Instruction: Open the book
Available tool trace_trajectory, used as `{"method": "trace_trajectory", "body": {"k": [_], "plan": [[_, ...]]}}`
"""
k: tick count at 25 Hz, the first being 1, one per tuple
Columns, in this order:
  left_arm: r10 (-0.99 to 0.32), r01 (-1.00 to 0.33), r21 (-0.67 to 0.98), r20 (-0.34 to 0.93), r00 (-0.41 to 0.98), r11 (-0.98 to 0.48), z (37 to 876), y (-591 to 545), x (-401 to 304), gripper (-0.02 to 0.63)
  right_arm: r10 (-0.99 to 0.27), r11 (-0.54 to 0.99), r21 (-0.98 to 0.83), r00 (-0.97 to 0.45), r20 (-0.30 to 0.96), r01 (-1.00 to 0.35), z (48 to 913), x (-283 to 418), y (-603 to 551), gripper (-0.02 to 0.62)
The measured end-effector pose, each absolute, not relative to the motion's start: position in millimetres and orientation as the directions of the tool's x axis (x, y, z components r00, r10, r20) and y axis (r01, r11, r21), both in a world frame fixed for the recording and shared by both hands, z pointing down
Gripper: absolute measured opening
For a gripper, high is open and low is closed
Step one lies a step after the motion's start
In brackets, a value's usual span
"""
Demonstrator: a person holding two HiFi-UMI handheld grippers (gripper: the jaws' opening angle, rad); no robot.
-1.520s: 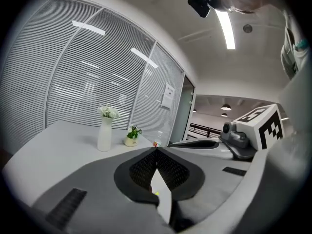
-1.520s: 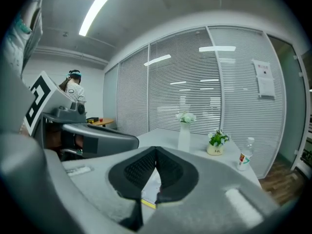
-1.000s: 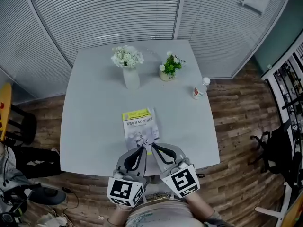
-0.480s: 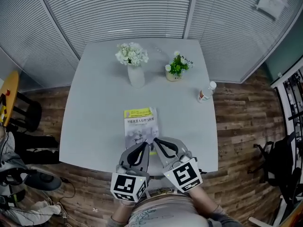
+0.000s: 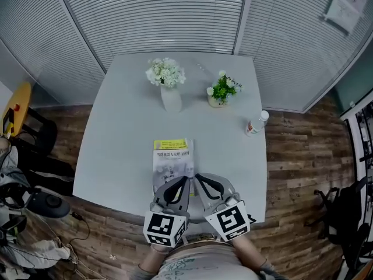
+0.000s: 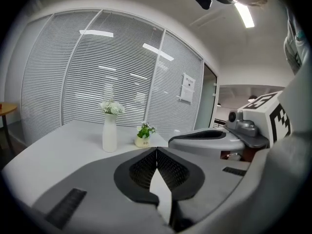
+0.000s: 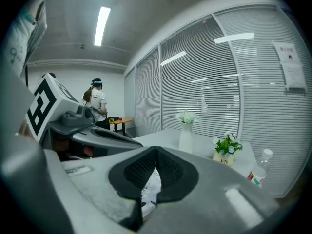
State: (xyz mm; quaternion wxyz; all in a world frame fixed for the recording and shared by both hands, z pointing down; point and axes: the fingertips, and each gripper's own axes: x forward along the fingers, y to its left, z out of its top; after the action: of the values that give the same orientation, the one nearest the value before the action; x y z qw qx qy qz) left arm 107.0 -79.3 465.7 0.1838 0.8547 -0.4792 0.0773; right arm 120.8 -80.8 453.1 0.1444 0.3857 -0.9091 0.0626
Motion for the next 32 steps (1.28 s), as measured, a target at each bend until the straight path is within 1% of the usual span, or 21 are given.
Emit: {"method": "trace_trajectory", "body": {"k": [4,11,15,21,24,29,32], "plan": [[-0.796,-0.862,0.204,0.33,0.508,-0.465,470,-83,115,-0.002,-0.686,0.678,-0.038,-0.651,0.323,-0.734,463,137,-82,0.002],[-0.801,-0.875,0.199,0.352,0.484,-0.441,479,-95,119,0.004,-0.692,0.669,0.0,-0.623,0.365,-0.743,481,156,-89,0.002],[-0.789,-0.877,0.168,0.384,0.479,-0.45,489,-98,119,0.015,-0.7,0.661,0.004,-0.615,0.362,-0.75,479,159,-94,0.002],[-0.74,-0.858,0.143,0.449,0.501,-0.494,514,-102,122,0.025,-0.724,0.621,-0.06,-0.602,0.338,-0.781,476,163,-101,0.002],[-0.712,-0.843,0.143,0.475,0.518,-0.518,523,-103,129,0.025,-0.736,0.604,-0.05,-0.581,0.347,-0.795,480,170,-102,0.002],[-0.681,-0.828,0.106,0.516,0.52,-0.551,540,-105,134,0.044,-0.758,0.556,-0.069,-0.54,0.366,-0.828,490,188,-103,0.002],[-0.652,-0.821,0.128,0.545,0.527,-0.557,551,-105,141,0.052,-0.769,0.534,-0.074,-0.52,0.371,-0.842,492,197,-103,0.003]]}}
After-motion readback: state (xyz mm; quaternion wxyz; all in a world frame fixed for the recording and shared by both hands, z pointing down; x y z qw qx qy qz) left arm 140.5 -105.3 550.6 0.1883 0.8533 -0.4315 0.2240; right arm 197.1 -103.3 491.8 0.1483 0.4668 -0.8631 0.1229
